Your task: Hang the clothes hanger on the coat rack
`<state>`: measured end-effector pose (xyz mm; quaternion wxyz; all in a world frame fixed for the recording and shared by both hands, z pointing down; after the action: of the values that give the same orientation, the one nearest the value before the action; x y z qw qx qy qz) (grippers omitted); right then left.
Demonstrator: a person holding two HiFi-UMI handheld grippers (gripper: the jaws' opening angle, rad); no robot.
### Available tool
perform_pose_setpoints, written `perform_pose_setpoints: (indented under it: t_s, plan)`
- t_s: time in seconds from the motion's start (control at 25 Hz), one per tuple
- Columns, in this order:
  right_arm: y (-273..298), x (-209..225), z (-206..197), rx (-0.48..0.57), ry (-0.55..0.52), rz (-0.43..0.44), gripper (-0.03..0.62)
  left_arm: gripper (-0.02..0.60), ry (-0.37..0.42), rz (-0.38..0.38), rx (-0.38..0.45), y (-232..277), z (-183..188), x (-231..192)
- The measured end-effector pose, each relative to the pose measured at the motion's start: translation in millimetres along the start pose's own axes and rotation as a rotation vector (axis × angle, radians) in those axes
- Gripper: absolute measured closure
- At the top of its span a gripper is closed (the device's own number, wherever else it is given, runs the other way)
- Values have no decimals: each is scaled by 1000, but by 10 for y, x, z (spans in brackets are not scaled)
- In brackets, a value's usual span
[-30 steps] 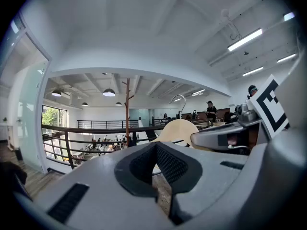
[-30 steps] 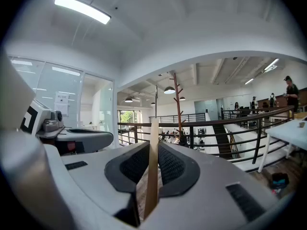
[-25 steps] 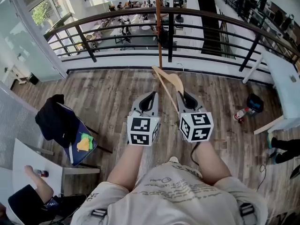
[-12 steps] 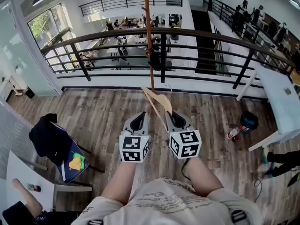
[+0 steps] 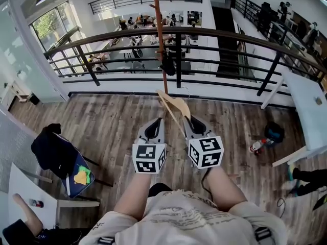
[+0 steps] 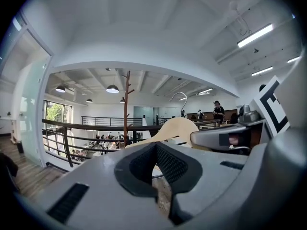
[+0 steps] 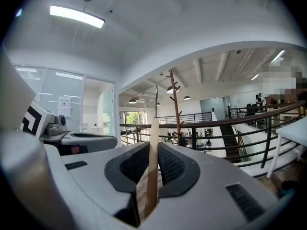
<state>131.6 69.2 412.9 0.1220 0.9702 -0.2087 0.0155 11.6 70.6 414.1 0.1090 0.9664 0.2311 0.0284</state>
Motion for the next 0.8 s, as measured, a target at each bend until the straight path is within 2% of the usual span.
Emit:
perform_pose_setpoints:
  t_s: [0.36,0.8]
  plan:
    - [427,242,-6,-27,-13,28,543,578,-11,6,2,472,34,-192]
    - [1435,495,195,-46,-43,58,542,578,-30,-2,13,1343,175,-811]
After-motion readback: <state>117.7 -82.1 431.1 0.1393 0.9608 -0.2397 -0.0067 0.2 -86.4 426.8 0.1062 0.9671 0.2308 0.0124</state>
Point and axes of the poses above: the fingertips, and each gripper's own axes: y forward along the fingers, x to its right, z out of its top, the point moved 3 cm from there along -y, backward along the fingers, and after that the axes turned 5 degrees about -x, right-handed, at the moved point
